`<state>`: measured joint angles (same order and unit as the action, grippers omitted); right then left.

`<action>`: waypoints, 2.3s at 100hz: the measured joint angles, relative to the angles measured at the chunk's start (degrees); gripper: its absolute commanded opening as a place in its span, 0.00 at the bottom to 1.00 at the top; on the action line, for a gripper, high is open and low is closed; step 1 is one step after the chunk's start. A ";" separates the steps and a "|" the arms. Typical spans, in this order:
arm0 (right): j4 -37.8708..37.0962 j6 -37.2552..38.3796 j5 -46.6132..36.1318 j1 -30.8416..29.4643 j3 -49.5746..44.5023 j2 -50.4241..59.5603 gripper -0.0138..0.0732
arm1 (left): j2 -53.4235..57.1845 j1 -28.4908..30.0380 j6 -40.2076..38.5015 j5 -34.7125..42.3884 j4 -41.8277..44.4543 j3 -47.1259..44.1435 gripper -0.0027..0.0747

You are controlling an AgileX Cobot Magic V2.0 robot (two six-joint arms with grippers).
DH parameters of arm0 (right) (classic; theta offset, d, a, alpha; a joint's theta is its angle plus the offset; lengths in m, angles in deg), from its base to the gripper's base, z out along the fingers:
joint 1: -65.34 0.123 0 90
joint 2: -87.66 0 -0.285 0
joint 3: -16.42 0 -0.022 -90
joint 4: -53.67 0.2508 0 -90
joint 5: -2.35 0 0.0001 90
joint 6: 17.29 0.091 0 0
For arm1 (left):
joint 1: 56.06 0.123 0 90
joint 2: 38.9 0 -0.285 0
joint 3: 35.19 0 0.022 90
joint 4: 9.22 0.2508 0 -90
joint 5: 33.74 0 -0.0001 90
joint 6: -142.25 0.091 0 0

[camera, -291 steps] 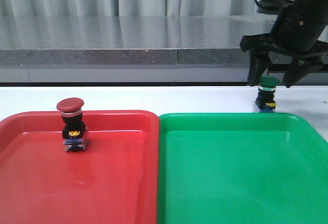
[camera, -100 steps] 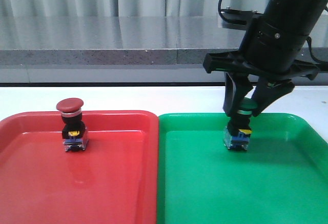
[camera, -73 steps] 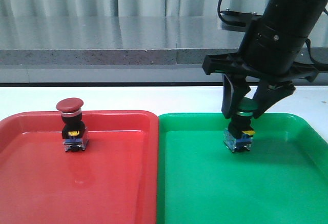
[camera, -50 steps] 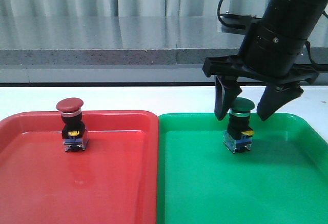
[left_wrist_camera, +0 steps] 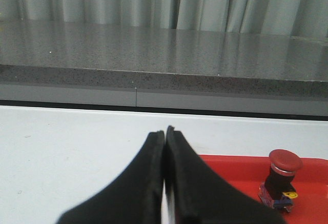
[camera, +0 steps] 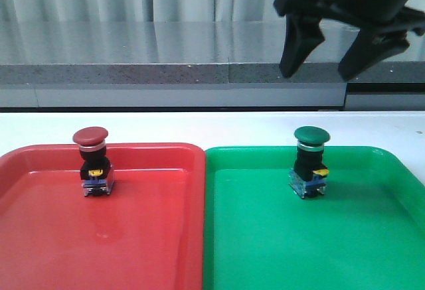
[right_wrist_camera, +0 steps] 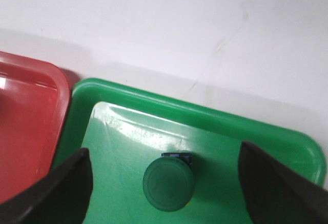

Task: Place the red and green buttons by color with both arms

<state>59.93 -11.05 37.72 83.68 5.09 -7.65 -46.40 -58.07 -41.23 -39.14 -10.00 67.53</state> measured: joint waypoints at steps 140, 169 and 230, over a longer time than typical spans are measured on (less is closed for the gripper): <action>-12.23 0.00 2.39 -10.21 -28.72 64.23 0.03 | 0.00 0.00 0.00 0.00 0.00 0.00 0.01; -12.23 0.00 2.53 -10.21 -28.72 64.23 0.03 | 0.00 0.00 0.00 0.00 0.00 0.00 0.01; -12.23 0.00 2.57 -10.21 -28.72 64.23 0.03 | 0.00 0.00 0.00 0.00 0.00 0.00 0.01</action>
<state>47.70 -11.05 40.29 73.46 -23.64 56.58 -46.40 -58.07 -41.23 -39.14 -10.00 67.53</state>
